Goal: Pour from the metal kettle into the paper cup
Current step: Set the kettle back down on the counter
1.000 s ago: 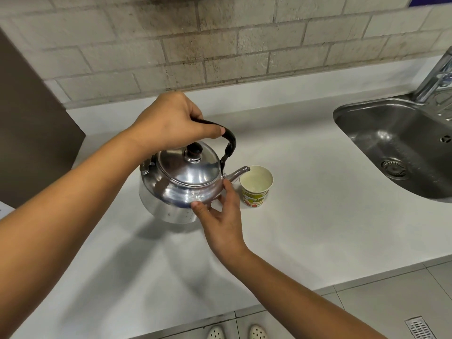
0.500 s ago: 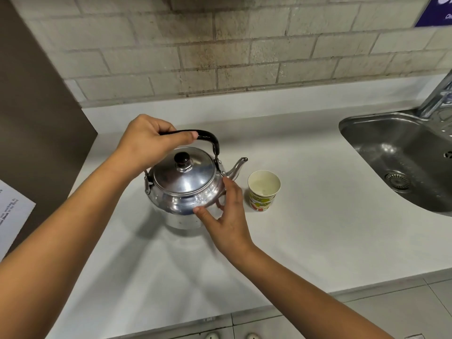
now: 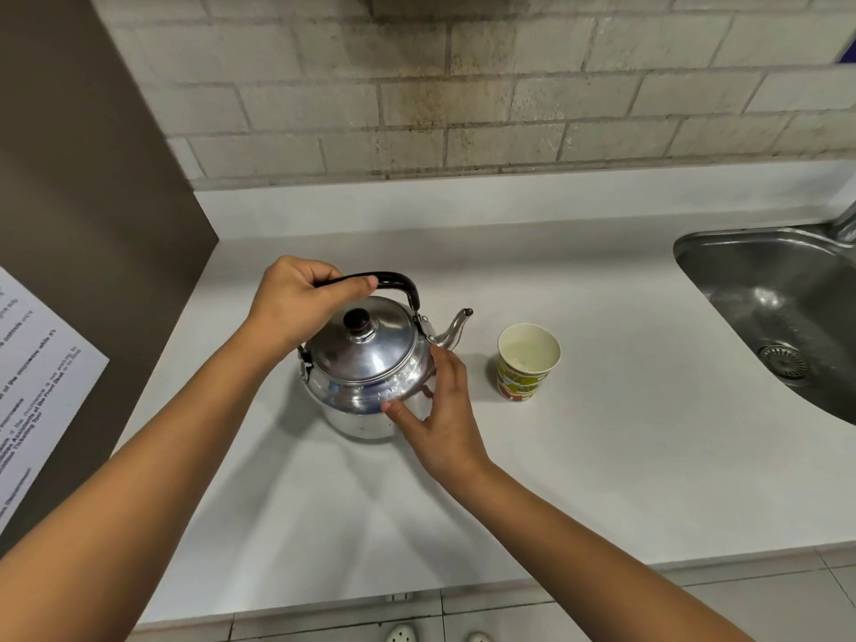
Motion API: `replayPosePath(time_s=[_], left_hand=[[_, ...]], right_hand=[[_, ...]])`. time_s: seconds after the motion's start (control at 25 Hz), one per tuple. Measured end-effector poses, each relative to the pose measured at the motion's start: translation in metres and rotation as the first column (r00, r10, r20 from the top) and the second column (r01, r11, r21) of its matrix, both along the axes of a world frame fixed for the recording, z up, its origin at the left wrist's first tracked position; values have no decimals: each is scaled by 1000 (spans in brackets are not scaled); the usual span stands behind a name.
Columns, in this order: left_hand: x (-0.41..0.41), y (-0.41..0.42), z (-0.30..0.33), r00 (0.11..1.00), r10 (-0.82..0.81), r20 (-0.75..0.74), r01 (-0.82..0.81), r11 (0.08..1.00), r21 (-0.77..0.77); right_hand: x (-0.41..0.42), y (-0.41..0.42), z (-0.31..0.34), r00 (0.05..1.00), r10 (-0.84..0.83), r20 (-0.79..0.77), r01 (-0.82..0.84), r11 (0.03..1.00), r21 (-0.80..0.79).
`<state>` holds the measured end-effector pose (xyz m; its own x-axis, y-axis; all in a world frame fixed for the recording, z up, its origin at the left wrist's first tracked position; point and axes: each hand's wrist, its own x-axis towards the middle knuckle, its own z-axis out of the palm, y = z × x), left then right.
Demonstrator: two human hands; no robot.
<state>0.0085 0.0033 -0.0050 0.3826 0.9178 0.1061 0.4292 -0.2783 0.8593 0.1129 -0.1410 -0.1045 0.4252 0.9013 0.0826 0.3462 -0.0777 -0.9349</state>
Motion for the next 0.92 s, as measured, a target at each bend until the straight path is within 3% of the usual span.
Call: replayPosePath(time_s=[0.92], left_hand=[[0, -3, -25, 999, -37, -33, 35, 997, -68]], right_hand=[[-5, -4, -21, 999, 15, -34, -16, 999, -52]])
